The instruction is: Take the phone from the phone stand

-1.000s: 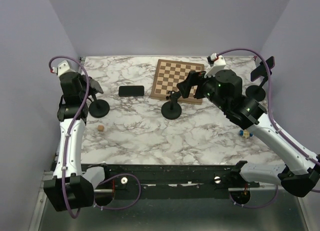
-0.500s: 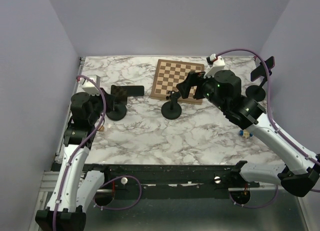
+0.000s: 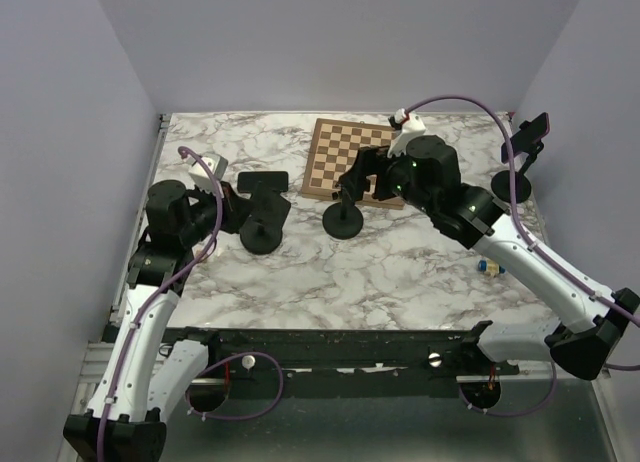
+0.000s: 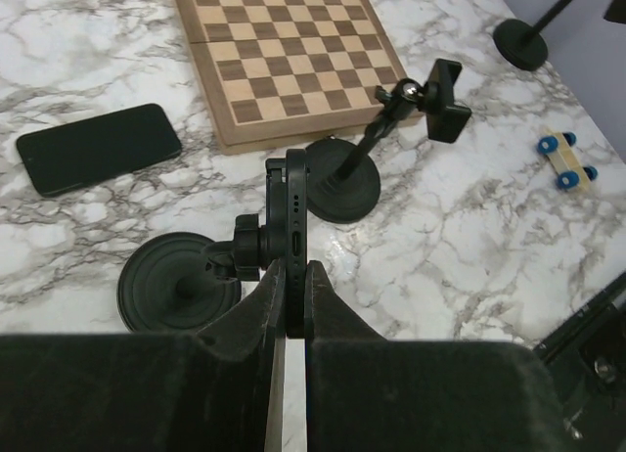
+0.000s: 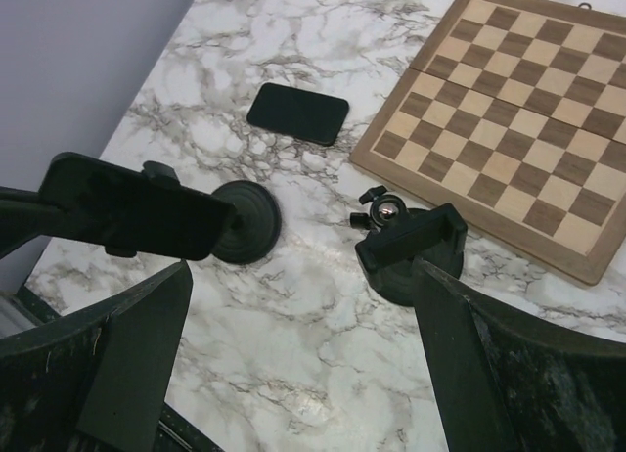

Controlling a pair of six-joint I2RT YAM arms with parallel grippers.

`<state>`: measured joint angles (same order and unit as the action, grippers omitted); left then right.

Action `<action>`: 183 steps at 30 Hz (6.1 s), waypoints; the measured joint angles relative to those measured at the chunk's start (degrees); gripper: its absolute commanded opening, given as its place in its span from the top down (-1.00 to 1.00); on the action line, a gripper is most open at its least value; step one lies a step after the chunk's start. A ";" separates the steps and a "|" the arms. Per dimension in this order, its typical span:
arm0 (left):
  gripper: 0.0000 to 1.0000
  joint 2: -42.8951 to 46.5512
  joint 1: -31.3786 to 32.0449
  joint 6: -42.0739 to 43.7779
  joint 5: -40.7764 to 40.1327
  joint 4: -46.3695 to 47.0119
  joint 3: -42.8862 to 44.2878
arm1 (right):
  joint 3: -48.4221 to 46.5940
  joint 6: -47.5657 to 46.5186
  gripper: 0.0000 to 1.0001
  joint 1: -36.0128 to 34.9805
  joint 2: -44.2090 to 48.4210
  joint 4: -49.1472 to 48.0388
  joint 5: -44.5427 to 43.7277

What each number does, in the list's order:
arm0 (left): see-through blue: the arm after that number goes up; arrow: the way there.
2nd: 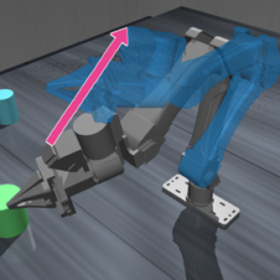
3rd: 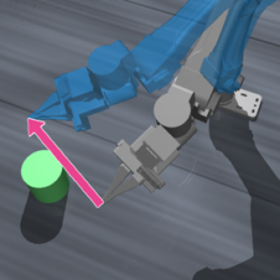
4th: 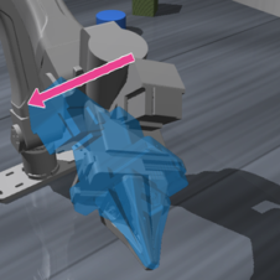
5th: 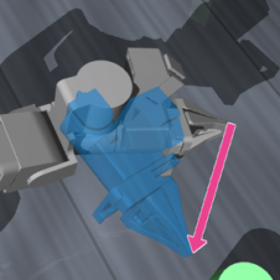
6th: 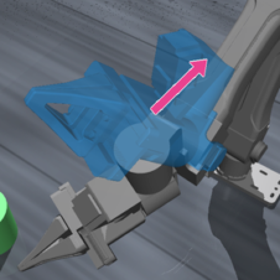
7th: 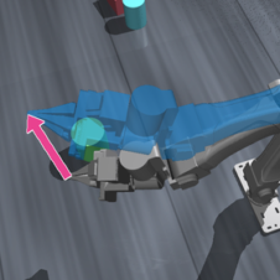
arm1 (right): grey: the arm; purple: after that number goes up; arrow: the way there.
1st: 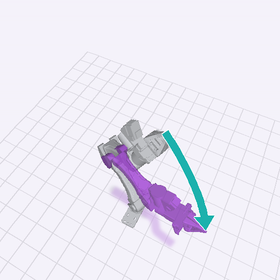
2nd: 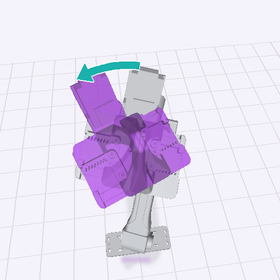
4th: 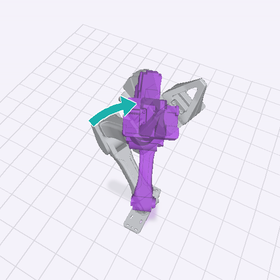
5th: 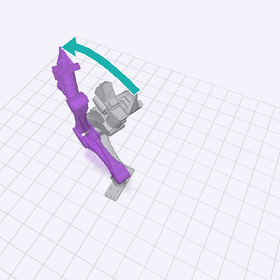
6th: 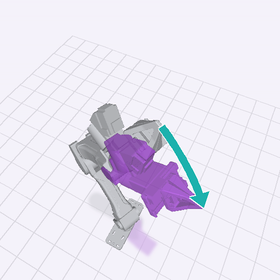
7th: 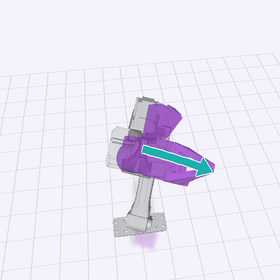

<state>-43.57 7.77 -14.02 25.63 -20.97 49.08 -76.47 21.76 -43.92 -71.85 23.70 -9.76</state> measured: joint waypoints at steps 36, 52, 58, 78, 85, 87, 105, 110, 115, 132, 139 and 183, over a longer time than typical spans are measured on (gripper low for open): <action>-0.02 -4.61 1.09 -2.14 6.05 -3.80 5.14 | -6.78 -12.50 -1.00 -14.25 -16.50 -3.56 7.23; 0.99 -13.14 4.07 -6.95 15.96 3.72 2.56 | -2.58 -11.23 -1.00 -14.25 -4.55 -5.66 -2.56; 0.90 -18.32 10.38 -6.51 19.65 4.61 5.42 | -2.32 -11.23 -1.00 -14.25 -4.20 -5.53 -3.61; -0.54 1.29 12.57 -5.49 2.73 5.68 0.22 | -2.21 -10.21 -1.00 -15.43 -5.01 5.97 -5.84; -0.56 16.35 12.55 -9.57 -10.45 4.74 -8.72 | -3.45 -11.74 -1.00 -19.12 -8.70 5.86 -5.88; -0.71 18.29 12.55 -10.60 -11.96 4.59 -10.40 | -4.22 -11.78 -1.00 -19.54 -10.36 5.90 -6.38; -0.54 22.99 12.55 -20.55 -11.41 2.40 -19.02 | -9.64 -11.06 -0.83 -19.89 -16.41 5.99 -11.91; -0.41 22.08 12.55 -21.44 -9.14 2.67 -19.21 | -9.70 -10.95 -0.83 -19.89 -17.31 6.03 -11.85; -0.11 20.26 12.55 -22.38 -6.56 3.61 -19.56 | -9.70 -10.84 -0.75 -19.89 -17.59 6.10 -11.85; -0.30 15.80 14.78 -27.63 1.07 15.02 -24.90 | -11.23 -11.28 -0.80 -21.07 -20.15 6.51 -15.02; -0.31 11.82 16.79 -27.91 1.05 19.10 -24.90 | -11.08 -11.34 -0.25 -21.07 -20.94 6.73 -15.91; 0.64 -1.05 22.36 -20.50 -1.92 42.10 -27.61 | -9.51 -6.14 0.99 -19.98 -19.30 5.49 -14.21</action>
<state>-44.62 30.13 -34.52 23.70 21.12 21.47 -85.97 15.62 -63.90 -91.15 29.19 -23.97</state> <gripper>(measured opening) 0.342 0.831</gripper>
